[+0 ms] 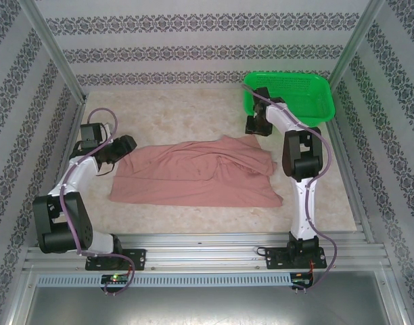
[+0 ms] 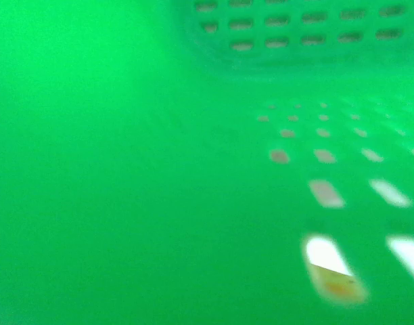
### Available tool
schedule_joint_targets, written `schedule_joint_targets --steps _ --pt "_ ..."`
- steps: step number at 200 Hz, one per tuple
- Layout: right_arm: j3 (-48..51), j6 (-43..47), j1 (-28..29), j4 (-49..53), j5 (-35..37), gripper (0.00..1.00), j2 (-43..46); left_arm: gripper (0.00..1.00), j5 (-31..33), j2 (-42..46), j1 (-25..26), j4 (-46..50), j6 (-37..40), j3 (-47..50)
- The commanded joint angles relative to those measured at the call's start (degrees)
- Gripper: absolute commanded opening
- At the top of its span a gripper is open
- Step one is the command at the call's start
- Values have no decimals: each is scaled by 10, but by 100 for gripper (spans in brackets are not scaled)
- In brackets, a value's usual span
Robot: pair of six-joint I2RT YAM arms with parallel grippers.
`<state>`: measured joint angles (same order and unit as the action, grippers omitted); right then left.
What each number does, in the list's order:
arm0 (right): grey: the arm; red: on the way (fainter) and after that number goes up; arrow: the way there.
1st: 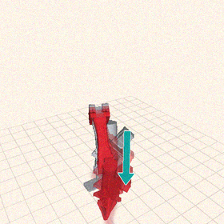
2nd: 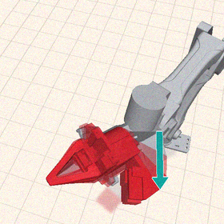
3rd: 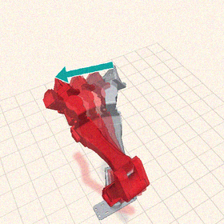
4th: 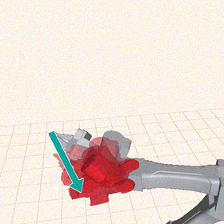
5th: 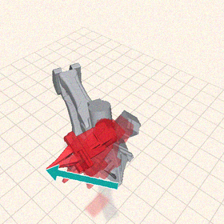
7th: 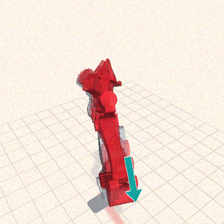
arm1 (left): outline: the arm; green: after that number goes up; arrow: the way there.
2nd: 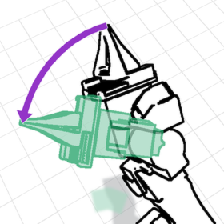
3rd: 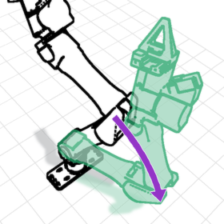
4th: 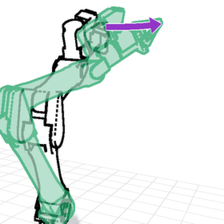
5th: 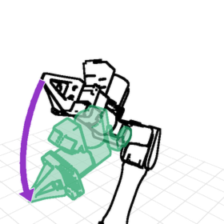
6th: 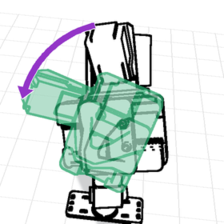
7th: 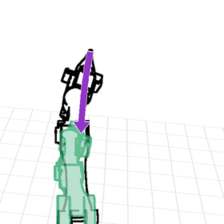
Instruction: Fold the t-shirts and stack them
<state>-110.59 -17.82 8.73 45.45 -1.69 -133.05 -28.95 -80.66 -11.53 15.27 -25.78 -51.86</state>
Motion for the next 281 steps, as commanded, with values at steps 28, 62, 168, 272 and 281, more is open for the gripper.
schedule_joint_targets --steps 28,62,168,272,281 --pt "-13 13 9 53 8 38 -23 62 15 28 -8 18 -4 21" --pt "-18 27 16 80 34 37 -27 62 16 30 -9 14 -4 30" --pt "-119 29 43 160 64 34 -83 62 16 29 -13 -1 -9 43" --pt "-188 22 49 247 92 28 -122 62 6 28 -19 4 -2 43" --pt "-198 21 49 256 93 28 -128 62 6 29 -19 4 -2 42"
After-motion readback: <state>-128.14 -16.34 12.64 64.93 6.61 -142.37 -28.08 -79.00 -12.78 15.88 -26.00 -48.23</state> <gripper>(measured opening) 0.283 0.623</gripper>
